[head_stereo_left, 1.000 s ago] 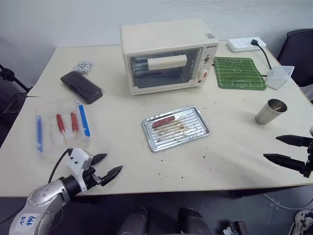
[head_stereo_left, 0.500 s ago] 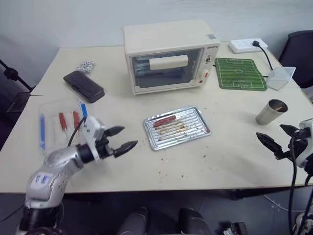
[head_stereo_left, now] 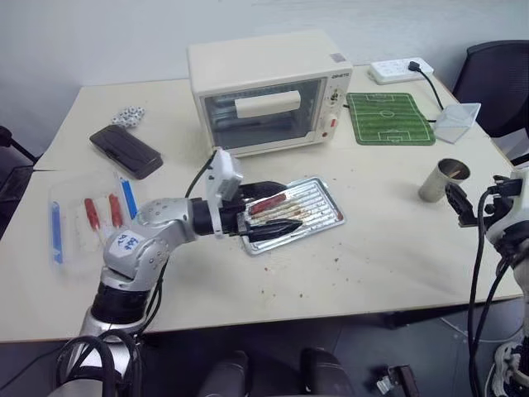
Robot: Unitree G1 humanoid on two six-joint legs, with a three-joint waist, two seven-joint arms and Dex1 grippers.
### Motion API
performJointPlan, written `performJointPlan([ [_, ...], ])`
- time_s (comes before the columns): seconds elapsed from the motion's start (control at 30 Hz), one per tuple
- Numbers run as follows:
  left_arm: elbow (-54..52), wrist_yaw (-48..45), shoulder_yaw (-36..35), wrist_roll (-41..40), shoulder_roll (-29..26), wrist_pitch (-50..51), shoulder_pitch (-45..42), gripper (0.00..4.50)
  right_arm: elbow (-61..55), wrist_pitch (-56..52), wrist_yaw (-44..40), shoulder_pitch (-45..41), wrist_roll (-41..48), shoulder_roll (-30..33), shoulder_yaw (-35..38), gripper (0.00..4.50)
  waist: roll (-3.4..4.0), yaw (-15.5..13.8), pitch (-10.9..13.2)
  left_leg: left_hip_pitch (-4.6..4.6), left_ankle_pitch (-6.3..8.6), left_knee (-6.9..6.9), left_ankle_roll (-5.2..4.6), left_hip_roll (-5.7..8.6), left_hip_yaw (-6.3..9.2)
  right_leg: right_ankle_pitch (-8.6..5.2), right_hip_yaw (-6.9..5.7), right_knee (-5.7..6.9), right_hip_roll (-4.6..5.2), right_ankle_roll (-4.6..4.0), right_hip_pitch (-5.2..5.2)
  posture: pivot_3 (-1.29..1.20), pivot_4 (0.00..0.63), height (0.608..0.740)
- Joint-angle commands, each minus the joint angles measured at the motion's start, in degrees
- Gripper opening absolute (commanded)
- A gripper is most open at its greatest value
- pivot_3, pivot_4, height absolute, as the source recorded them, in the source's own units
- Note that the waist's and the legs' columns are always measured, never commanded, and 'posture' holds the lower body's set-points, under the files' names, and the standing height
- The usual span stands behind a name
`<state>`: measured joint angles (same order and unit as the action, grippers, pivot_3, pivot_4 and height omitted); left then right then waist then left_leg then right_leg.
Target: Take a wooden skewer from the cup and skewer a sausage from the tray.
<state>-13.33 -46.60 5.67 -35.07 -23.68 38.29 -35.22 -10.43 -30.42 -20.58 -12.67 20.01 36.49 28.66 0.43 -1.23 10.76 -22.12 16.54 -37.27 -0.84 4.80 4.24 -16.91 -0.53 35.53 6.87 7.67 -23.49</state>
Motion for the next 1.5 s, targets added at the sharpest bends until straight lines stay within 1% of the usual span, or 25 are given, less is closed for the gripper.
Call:
performJointPlan([
  [0.03,1.1,-0.6,0.5,2.2,0.5,-3.0,-1.7,4.45,1.7,3.9,0.9,-2.5,-1.4,-0.7,-1.3,4.50,0.00,0.1,0.0,0.00,0.00,0.01,0.00,-0.04,-0.05,0.00,0.06,0.00,-0.06,0.00,-0.04,0.00,0.150,0.740],
  [0.17,2.3,-0.7,0.4,2.6,1.3,-3.8,-2.9,4.45,5.8,6.3,1.5,-5.9,-2.2,-1.0,-2.7,4.50,0.00,0.1,0.0,-0.01,0.00,0.01,0.01,-0.15,-0.18,0.00,0.24,0.02,-0.19,0.00,-0.15,0.00,0.150,0.740],
  [0.27,2.5,-0.6,0.3,2.7,1.7,-3.9,-3.5,4.50,9.0,8.2,1.5,-7.9,-3.1,-1.0,-3.8,3.94,0.00,0.0,0.0,-0.01,0.00,0.01,0.02,-0.18,-0.20,0.00,0.26,0.02,-0.22,0.00,-0.16,0.00,0.150,0.740],
  [0.33,2.4,-0.6,0.1,2.6,1.7,-3.9,-3.6,4.50,10.4,9.0,1.6,-8.8,-3.3,-1.1,-4.2,3.26,0.00,0.0,0.0,-0.01,0.00,0.02,0.03,-0.18,-0.20,0.00,0.27,0.01,-0.23,0.00,-0.16,0.00,0.150,0.740],
  [0.37,2.3,-0.5,0.1,2.6,1.8,-3.8,-3.5,4.50,11.0,9.3,1.5,-9.3,-3.4,-1.1,-4.3,3.00,0.00,0.0,0.0,-0.01,0.00,0.01,0.03,-0.18,-0.20,0.00,0.28,0.01,-0.23,0.00,-0.16,0.00,0.150,0.740],
  [0.4,2.1,-0.4,0.1,2.6,1.8,-3.7,-3.5,4.50,11.9,9.7,1.5,-9.8,-3.5,-1.2,-4.5,2.57,0.00,0.0,0.0,-0.01,0.00,0.01,0.03,-0.18,-0.21,0.00,0.29,0.01,-0.23,0.00,-0.16,0.00,0.150,0.740],
  [0.43,2.0,-0.3,0.0,2.6,1.8,-3.7,-3.4,4.50,12.8,10.0,1.6,-10.3,-3.7,-1.2,-4.8,2.30,0.00,0.0,0.0,-0.01,0.00,0.00,0.03,-0.18,-0.23,0.00,0.30,0.01,-0.22,0.00,-0.17,0.00,0.150,0.740],
  [0.47,1.8,-0.2,0.0,2.6,1.8,-3.7,-3.3,4.50,13.9,10.4,1.9,-10.7,-3.9,-1.3,-5.1,1.91,0.00,0.0,0.0,-0.01,0.00,-0.01,0.03,-0.18,-0.23,0.00,0.31,0.02,-0.23,0.00,-0.17,0.00,0.150,0.740],
  [0.67,1.3,0.4,-0.5,2.2,1.9,-3.3,-3.6,4.50,18.6,12.9,2.6,-12.1,-5.0,-1.6,-5.6,1.91,0.00,0.0,0.0,-0.01,0.00,0.00,0.03,-0.20,-0.25,0.00,0.32,0.02,-0.25,0.00,-0.18,0.00,0.150,0.740],
  [0.77,1.4,0.6,-0.6,2.3,1.9,-3.4,-3.9,4.50,20.0,13.6,2.8,-12.7,-5.2,-1.7,-5.6,1.32,0.00,0.1,0.0,-0.01,0.01,-0.01,0.03,-0.21,-0.26,0.00,0.33,0.03,-0.25,0.00,-0.19,0.00,0.150,0.740],
  [0.9,1.4,1.1,-0.9,2.2,2.1,-3.5,-4.5,4.50,21.2,14.5,2.9,-13.3,-5.6,-1.9,-5.9,0.06,0.00,0.1,0.0,-0.01,0.01,0.00,0.04,-0.22,-0.28,0.00,0.34,0.04,-0.27,0.00,-0.20,0.00,0.150,0.740],
  [1.1,1.8,1.1,-1.0,2.5,2.3,-3.7,-4.8,4.50,21.0,14.5,3.0,-14.2,-5.2,-1.7,-5.5,0.03,0.00,0.1,0.0,-0.01,0.01,-0.02,0.04,-0.24,-0.30,0.00,0.36,0.05,-0.29,0.00,-0.20,0.00,0.150,0.740],
  [1.37,2.7,0.9,-1.2,3.2,2.7,-4.4,-5.1,4.50,17.9,13.6,2.7,-12.8,-5.0,-1.4,-5.3,0.03,0.00,0.1,0.0,-0.01,0.01,-0.02,0.05,-0.25,-0.30,0.00,0.36,0.07,-0.30,0.00,-0.20,0.00,0.150,0.740],
  [1.47,2.8,0.8,-1.2,3.4,2.8,-4.6,-5.1,4.50,16.3,13.1,2.9,-13.4,-5.7,-1.0,-6.2,0.57,0.00,0.1,0.0,-0.01,0.01,-0.02,0.05,-0.25,-0.32,0.00,0.37,0.08,-0.30,0.00,-0.21,0.00,0.150,0.740],
  [1.5,2.8,0.8,-1.1,3.4,2.9,-4.6,-5.2,4.50,16.2,13.0,2.8,-13.7,-6.3,-0.8,-6.9,0.87,0.00,0.1,0.0,-0.01,0.01,-0.03,0.05,-0.25,-0.32,0.00,0.38,0.08,-0.30,0.00,-0.22,0.00,0.150,0.740],
])
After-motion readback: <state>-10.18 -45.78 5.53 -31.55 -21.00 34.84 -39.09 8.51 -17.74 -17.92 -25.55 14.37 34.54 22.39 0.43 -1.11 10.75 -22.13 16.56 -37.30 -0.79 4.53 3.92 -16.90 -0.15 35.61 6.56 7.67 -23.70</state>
